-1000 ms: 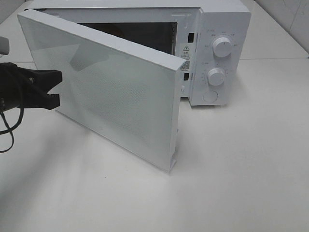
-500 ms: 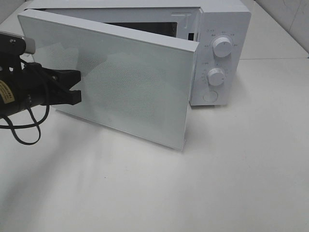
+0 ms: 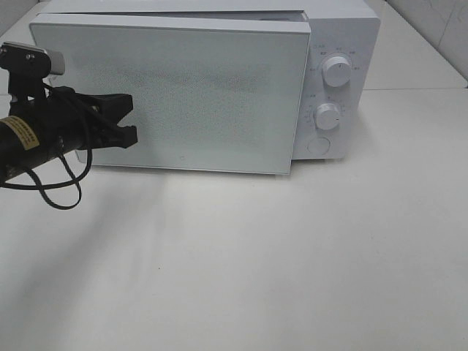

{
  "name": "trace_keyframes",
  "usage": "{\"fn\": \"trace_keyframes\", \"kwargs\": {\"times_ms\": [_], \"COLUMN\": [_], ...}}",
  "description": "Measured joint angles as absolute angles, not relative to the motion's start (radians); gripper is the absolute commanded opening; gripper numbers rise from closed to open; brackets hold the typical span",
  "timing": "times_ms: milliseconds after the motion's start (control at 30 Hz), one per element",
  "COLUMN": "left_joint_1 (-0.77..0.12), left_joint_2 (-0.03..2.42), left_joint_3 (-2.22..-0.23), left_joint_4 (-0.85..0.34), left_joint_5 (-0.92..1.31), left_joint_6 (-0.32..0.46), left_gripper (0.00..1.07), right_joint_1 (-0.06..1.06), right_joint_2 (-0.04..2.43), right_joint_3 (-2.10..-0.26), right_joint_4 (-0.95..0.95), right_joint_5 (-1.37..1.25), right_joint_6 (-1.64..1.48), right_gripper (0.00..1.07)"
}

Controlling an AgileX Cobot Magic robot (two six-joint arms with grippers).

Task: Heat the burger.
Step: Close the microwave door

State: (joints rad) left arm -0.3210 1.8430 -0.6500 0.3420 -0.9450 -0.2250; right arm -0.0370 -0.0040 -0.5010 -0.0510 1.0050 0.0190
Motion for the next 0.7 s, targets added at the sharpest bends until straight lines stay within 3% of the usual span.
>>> {"fn": "trace_keyframes", "kwargs": {"times_ms": [133, 200, 300, 433, 700], "left_joint_1": [-0.324, -0.351, -0.359, -0.405, -0.446], "left_joint_2": [1.863, 1.881, 1.883, 1.899, 1.930], "left_joint_3": [-0.674, -0.710, -0.716, -0.749, -0.796], "left_joint_4": [0.267, 0.169, 0.160, 0.110, 0.122], "left_joint_5": [-0.945, -0.943, -0.941, -0.931, -0.908], "left_joint_6": [-0.201, -0.139, -0.124, -0.043, -0.020], "left_gripper": [0.01, 0.01, 0.01, 0.01, 0.01], "right_joint_1": [-0.037, -0.037, -0.037, -0.037, -0.037], "right_joint_2": [-0.004, -0.004, -0.004, -0.004, -0.004], "right_joint_3": [-0.501, -0.501, -0.501, -0.501, -0.501], "right_joint_4": [-0.051, -0.051, -0.051, -0.051, -0.051], "right_joint_5": [1.005, 1.005, 1.005, 1.005, 1.005], "right_joint_6": [0.019, 0.019, 0.019, 0.019, 0.019], "right_gripper": [0.73, 0.73, 0.73, 0.73, 0.73]}}
